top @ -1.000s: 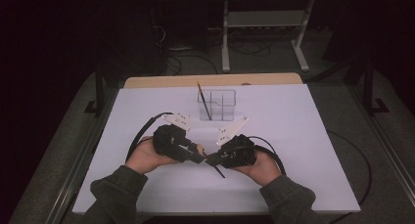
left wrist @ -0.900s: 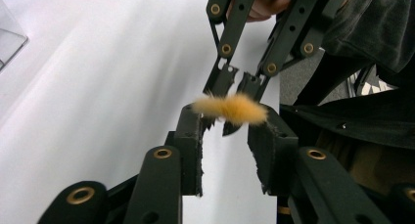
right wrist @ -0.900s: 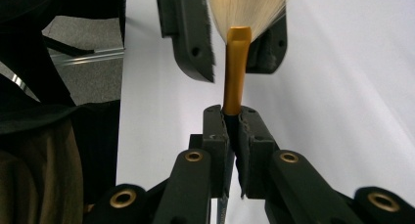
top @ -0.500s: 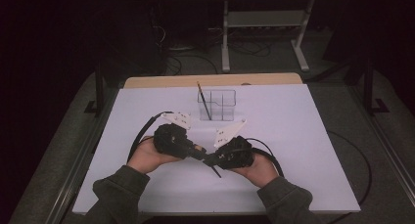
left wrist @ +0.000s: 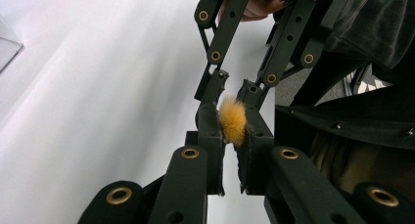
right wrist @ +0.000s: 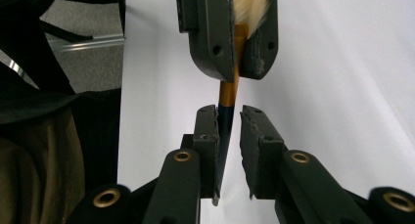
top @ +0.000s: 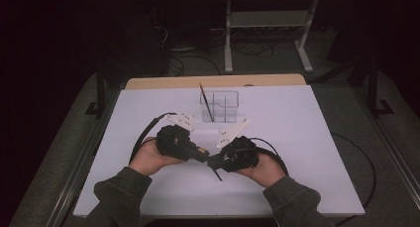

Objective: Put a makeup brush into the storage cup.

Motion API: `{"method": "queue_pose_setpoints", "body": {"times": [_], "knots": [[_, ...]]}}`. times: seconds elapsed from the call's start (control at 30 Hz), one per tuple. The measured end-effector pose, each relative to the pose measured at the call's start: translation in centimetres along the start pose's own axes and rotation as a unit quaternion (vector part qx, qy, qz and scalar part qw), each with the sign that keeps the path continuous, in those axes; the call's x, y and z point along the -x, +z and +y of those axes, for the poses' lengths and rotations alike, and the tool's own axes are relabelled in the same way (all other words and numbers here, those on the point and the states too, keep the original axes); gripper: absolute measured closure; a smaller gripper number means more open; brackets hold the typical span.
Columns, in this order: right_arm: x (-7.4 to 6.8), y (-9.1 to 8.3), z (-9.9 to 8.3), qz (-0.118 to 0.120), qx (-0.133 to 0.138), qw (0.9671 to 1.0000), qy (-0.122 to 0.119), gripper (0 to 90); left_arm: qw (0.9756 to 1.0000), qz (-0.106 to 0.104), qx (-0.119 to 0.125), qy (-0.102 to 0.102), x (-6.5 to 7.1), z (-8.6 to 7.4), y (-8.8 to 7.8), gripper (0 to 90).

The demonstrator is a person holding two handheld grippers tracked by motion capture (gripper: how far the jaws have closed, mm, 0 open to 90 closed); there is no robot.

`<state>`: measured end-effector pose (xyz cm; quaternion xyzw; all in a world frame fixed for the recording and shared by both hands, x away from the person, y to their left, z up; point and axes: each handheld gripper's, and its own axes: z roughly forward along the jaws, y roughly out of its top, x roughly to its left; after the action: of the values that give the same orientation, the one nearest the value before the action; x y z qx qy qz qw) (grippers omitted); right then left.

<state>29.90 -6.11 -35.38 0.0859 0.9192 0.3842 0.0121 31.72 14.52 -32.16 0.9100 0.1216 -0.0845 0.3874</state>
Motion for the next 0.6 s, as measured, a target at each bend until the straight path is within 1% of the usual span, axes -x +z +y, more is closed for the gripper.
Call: {"method": "queue_pose_setpoints", "body": {"times": [0.13, 0.2, 0.23, 0.3, 0.33, 0.47, 0.6], "knots": [[-0.01, 0.20, 0.25, 0.002, -0.007, 1.0000, -0.004, 77.5, 1.0000, 0.000, -0.003, 0.005, 0.07, 0.27, 0.18, 82.0], [0.00, 0.27, 0.41, 0.004, -0.008, 0.9999, -0.008, 81.3, 1.0000, 0.002, 0.000, 0.006, 0.14, 0.38, 0.19, 82.0], [0.01, 0.30, 0.47, 0.005, -0.008, 0.9999, -0.009, 81.6, 1.0000, 0.003, -0.001, 0.008, 0.13, 0.40, 0.17, 81.9], [0.09, 0.32, 0.50, 0.003, -0.008, 0.9999, -0.010, 82.3, 1.0000, 0.003, -0.001, 0.002, 0.09, 0.35, 0.13, 81.6], [0.14, 0.32, 0.49, 0.003, -0.008, 0.9999, -0.009, 82.4, 1.0000, 0.006, 0.000, 0.002, 0.10, 0.30, 0.12, 81.1], [0.40, 0.13, 0.39, 0.011, -0.005, 0.9999, 0.000, 82.6, 0.9999, 0.011, 0.006, -0.001, 0.06, 0.04, -0.11, 76.3], [0.70, -0.20, 0.12, 0.008, -0.009, 0.9999, 0.005, 82.7, 0.9997, 0.021, 0.012, -0.003, -0.04, -0.34, -0.55, 69.7]]}}
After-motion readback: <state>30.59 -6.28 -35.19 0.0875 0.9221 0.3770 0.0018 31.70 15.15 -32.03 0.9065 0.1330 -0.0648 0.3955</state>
